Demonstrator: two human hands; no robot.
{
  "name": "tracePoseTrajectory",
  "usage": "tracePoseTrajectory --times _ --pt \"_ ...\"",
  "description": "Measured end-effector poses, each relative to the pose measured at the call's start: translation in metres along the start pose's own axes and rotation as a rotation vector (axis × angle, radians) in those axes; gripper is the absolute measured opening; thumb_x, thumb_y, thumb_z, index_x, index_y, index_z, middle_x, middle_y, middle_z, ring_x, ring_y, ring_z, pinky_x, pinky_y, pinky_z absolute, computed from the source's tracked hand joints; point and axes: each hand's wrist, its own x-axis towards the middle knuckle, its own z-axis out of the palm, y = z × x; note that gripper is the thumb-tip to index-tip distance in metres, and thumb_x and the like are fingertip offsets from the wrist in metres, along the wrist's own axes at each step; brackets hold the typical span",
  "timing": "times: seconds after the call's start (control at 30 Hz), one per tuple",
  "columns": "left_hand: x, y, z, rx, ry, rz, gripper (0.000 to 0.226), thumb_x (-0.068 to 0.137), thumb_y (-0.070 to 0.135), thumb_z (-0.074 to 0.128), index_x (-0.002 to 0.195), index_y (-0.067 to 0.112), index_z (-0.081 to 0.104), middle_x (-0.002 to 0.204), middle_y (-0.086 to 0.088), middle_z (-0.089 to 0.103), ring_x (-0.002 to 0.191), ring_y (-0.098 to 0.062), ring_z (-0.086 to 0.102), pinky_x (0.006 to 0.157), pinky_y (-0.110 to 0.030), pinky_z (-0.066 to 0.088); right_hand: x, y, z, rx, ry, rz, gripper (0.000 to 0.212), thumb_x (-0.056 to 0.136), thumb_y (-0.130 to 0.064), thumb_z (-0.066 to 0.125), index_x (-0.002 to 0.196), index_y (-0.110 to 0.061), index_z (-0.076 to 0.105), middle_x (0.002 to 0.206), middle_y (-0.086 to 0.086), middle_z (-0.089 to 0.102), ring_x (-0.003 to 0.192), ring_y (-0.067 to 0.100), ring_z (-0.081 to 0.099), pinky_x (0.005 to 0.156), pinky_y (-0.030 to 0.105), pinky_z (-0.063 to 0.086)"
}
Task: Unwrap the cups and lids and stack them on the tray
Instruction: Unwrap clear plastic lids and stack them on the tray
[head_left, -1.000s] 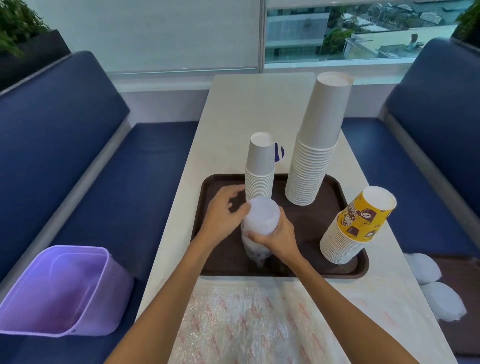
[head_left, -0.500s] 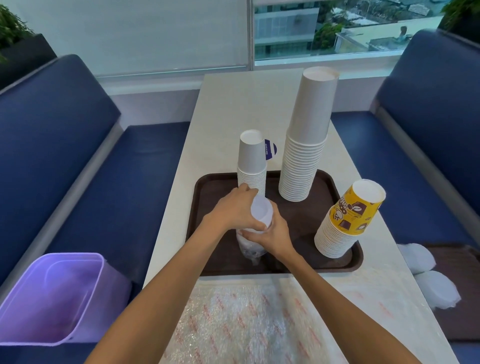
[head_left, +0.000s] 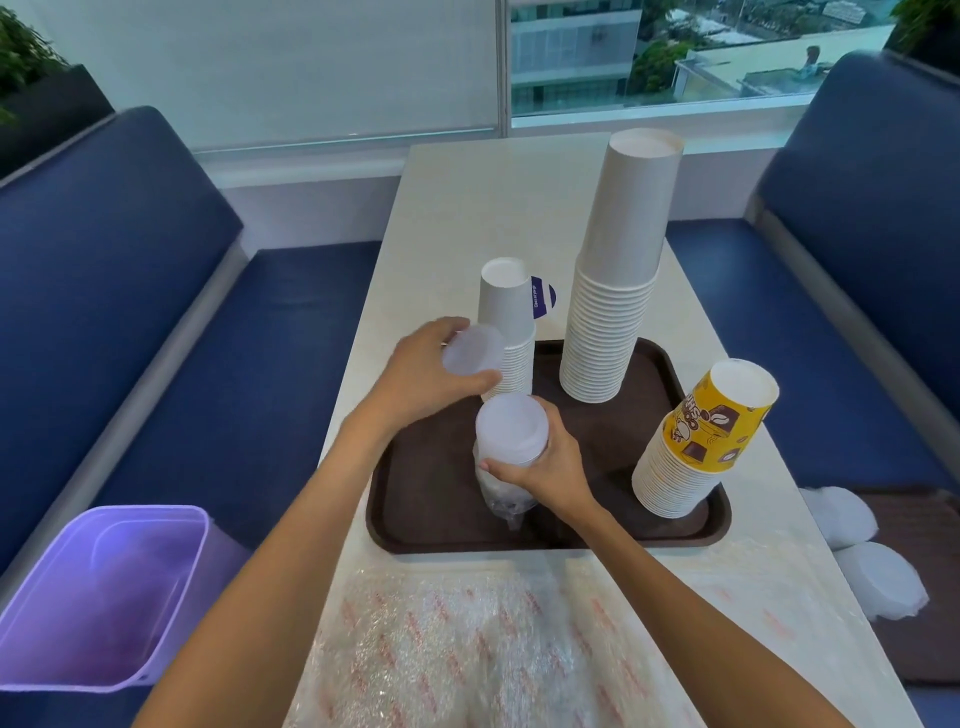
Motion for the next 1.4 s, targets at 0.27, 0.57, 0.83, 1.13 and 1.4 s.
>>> tracePoseTrajectory --times 0.27,0.57,0.83,1.13,1.4 --pt "0.024 -0.080 0.024 0.177 0.015 -0.222 0.082 0.075 0.039 0.077 0.142 0.015 0.036 0.141 -0.006 0.045 0.123 -0.025 0.047 0.098 -0.036 0.042 0.009 0.002 -0.006 0.023 -0.031 0.002 0.088 0.067 -0.024 0.086 0.138 -0.021 0.034 0.138 -0.001 0.045 0.126 0.015 0.043 0.111 0.038 0.037" --pt "0.065 -0.115 0.047 0.305 -0.085 -0.163 0.072 0.073 0.029 0.079 0.130 0.012 0.039 0.132 -0.008 0.047 0.116 -0.025 0.050 0.092 -0.035 0.047 0.024 0.009 -0.006 0.027 -0.013 -0.042 0.083 0.062 -0.025 0.089 0.124 -0.038 0.035 0.125 -0.017 0.048 0.114 0.003 0.049 0.105 0.027 0.041" --pt "0.083 -0.133 0.060 0.322 -0.119 -0.188 0.060 0.075 0.031 0.079 0.119 0.007 0.047 0.129 -0.010 0.051 0.119 -0.027 0.047 0.093 -0.037 0.043 0.029 0.021 -0.003 0.026 0.001 -0.052 0.082 0.056 -0.032 0.090 0.120 -0.045 0.039 0.123 -0.025 0.048 0.118 -0.004 0.046 0.100 0.019 0.041" --pt "0.065 -0.120 0.057 0.074 0.140 -0.072 0.043 0.083 0.022 0.070 0.119 0.009 0.051 0.126 -0.005 0.049 0.116 -0.018 0.048 0.089 -0.022 0.037 0.026 0.015 -0.001 0.028 0.011 -0.022 0.084 0.051 -0.049 0.084 0.120 -0.046 0.037 0.123 -0.028 0.047 0.118 -0.002 0.047 0.100 0.018 0.041" --pt "0.007 -0.046 0.040 -0.191 0.136 0.007 0.030 0.085 0.028 0.068 0.112 0.023 0.057 0.115 0.007 0.058 0.103 -0.004 0.054 0.082 -0.016 0.046 0.014 0.003 0.007 0.059 0.024 -0.025 0.086 0.061 -0.024 0.089 0.128 -0.034 0.036 0.129 -0.010 0.051 0.119 0.006 0.048 0.104 0.024 0.042"
